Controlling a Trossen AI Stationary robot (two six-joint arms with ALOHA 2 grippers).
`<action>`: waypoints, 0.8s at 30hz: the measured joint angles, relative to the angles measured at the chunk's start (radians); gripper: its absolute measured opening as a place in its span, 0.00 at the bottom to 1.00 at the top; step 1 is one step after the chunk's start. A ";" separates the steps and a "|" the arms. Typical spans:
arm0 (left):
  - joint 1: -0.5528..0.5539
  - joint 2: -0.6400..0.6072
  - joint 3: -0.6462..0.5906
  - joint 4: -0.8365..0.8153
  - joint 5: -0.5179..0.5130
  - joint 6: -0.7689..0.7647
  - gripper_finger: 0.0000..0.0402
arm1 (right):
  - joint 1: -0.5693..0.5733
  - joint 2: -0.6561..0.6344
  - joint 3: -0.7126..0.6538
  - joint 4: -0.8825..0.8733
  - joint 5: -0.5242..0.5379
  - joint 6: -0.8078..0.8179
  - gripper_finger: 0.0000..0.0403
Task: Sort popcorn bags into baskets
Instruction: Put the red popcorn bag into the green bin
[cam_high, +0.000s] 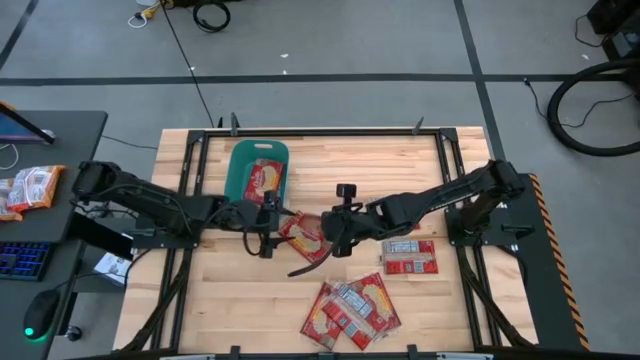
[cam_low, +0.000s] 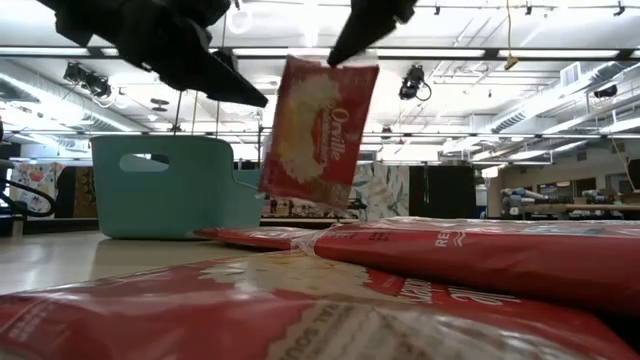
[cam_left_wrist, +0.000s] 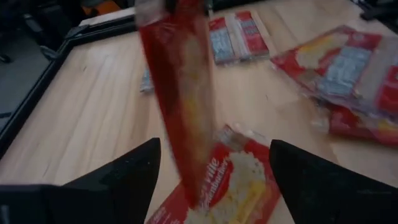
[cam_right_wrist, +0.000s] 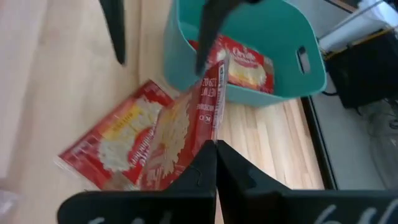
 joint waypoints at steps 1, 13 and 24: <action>0.000 0.008 0.000 0.015 -0.006 -0.005 0.76 | 0.001 0.000 0.009 0.000 -0.014 -0.002 0.00; 0.003 0.022 0.000 0.143 0.042 -0.072 0.74 | 0.004 0.000 0.024 0.148 -0.063 -0.053 0.00; 0.003 0.018 0.000 0.132 0.028 -0.078 0.44 | 0.010 0.000 0.024 0.259 -0.024 -0.020 0.00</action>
